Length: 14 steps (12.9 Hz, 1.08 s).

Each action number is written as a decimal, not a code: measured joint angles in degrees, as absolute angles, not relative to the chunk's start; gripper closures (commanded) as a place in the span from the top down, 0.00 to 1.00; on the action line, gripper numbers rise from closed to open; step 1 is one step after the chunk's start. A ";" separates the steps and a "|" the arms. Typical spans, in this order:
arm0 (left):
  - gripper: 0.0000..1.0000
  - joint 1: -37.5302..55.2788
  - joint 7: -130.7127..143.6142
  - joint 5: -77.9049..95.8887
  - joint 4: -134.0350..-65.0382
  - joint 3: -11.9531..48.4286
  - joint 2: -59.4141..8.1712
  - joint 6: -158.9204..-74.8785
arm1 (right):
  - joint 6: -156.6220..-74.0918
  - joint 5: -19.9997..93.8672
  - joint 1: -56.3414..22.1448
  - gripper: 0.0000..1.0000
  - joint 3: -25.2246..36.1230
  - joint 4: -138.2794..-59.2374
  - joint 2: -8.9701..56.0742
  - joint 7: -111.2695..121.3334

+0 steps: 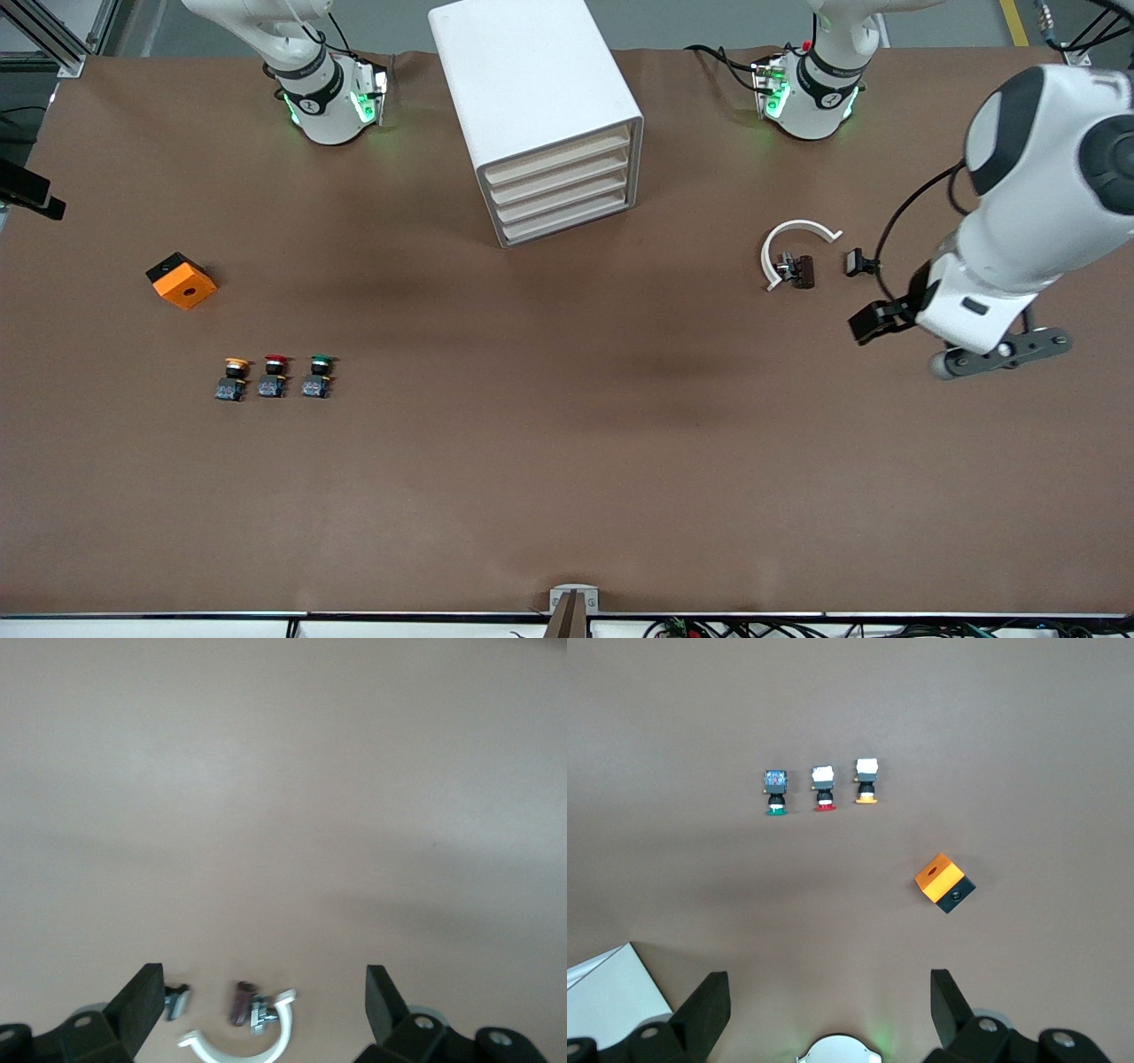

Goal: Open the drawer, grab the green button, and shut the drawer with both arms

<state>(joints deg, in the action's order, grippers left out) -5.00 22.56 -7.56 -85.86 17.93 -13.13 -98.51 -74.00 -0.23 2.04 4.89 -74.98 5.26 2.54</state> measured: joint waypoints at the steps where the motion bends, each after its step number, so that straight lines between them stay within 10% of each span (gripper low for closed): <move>1: 1.00 -4.93 20.64 -7.56 -85.92 16.82 -12.00 -97.75 | -74.28 -0.22 2.03 1.00 4.79 -75.84 4.65 2.54; 14: 1.00 1.30 6.91 -0.48 -101.79 4.31 9.71 -91.79 | -82.34 -0.17 1.99 1.00 4.13 -89.56 -4.60 2.61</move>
